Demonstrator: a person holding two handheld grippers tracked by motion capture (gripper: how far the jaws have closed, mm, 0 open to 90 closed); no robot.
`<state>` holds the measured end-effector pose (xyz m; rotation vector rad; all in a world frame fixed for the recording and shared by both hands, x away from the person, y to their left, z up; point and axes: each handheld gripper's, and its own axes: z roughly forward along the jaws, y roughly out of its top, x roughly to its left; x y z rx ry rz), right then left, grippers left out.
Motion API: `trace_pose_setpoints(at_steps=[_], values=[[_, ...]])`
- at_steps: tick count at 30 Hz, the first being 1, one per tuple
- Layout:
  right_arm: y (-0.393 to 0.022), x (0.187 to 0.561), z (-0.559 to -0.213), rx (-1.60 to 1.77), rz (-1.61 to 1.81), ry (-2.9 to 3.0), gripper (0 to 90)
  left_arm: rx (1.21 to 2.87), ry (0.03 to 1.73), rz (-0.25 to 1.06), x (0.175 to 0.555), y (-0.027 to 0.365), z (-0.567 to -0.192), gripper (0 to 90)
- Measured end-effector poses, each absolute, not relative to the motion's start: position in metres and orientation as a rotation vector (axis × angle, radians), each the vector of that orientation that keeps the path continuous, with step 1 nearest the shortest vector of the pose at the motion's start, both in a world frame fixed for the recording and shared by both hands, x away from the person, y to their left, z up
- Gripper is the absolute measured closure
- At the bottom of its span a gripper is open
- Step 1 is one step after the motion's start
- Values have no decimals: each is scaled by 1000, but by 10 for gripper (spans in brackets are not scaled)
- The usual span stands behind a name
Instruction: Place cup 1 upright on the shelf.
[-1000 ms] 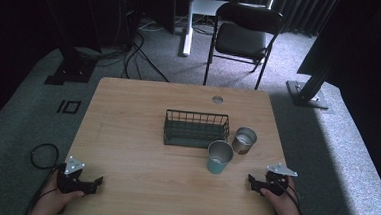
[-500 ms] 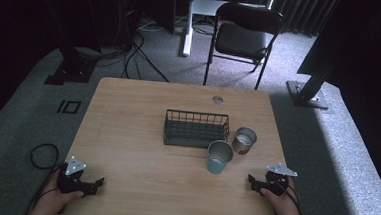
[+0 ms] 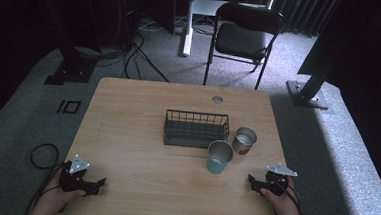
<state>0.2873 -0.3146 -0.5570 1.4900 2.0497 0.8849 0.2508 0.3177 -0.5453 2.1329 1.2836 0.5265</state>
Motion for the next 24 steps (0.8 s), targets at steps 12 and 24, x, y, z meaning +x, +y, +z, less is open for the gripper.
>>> trace_pose_setpoints(at_steps=[12, 24], values=[[-315, 287, -557, 1490, 885, 2050, 113, 2133, 1221, 503, 253, 307, -540, 10], [-315, 287, -557, 1490, 885, 2050, 113, 2152, 1179, 522, 262, 292, -537, 10]])
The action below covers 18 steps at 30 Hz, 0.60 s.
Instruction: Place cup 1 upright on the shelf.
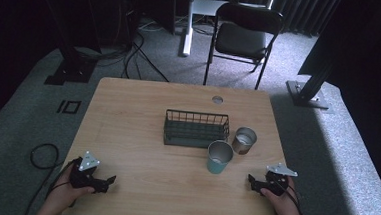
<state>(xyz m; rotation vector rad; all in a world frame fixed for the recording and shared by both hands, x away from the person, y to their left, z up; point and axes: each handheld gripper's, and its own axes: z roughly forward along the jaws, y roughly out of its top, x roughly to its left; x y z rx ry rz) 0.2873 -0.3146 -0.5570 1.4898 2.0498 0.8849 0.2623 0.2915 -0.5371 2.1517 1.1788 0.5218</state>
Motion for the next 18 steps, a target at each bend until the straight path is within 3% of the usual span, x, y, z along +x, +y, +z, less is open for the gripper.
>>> trace_pose_setpoints(at_steps=[18], values=[[-315, 287, -557, 1490, 885, 2050, 113, 2151, 1071, 472, 272, 263, -531, 10]])
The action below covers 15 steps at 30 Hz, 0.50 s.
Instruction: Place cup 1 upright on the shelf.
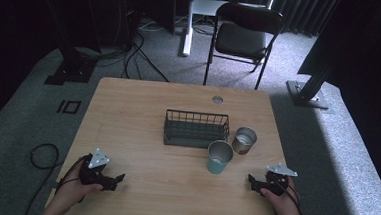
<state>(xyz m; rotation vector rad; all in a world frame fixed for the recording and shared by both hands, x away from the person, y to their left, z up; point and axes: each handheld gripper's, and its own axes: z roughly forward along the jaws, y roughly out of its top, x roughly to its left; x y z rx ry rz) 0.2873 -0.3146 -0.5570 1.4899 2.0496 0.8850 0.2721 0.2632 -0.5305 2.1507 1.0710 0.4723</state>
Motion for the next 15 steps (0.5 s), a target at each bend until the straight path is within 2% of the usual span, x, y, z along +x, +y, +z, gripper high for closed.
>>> trace_pose_setpoints(at_steps=[15], values=[[-315, 287, -557, 1490, 885, 2050, 112, 2190, 973, 436, 281, 233, -531, 10]])
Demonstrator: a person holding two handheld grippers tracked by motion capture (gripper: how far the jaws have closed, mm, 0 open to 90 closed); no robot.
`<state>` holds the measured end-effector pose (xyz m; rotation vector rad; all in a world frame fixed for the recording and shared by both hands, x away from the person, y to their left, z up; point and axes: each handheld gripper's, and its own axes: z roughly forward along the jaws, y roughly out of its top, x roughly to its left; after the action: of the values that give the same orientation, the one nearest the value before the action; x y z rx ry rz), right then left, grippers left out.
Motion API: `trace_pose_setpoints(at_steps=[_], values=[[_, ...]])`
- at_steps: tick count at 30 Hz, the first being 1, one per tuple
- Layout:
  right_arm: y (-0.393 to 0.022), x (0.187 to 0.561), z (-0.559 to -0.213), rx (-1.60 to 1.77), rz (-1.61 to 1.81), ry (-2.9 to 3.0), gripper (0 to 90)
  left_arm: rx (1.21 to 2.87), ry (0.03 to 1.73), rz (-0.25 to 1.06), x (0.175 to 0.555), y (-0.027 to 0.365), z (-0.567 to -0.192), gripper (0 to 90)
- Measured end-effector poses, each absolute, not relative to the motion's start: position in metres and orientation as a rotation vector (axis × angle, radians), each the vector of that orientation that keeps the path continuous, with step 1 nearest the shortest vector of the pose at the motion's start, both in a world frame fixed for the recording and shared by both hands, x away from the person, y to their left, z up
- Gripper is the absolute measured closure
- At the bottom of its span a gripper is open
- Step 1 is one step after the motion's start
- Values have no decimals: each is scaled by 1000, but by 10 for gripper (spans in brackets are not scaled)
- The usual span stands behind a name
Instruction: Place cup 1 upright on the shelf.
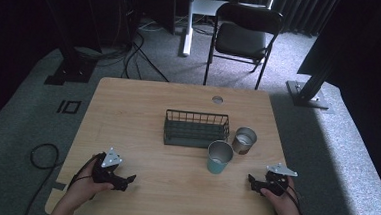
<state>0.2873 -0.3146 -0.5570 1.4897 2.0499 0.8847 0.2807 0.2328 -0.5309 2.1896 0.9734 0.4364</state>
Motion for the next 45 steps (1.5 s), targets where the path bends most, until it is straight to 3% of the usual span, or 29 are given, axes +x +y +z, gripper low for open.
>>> trace_pose_setpoints(at_steps=[45], values=[[-315, 287, -557, 1489, 884, 2050, 113, 2160, 698, 278, 298, 149, -519, 10]])
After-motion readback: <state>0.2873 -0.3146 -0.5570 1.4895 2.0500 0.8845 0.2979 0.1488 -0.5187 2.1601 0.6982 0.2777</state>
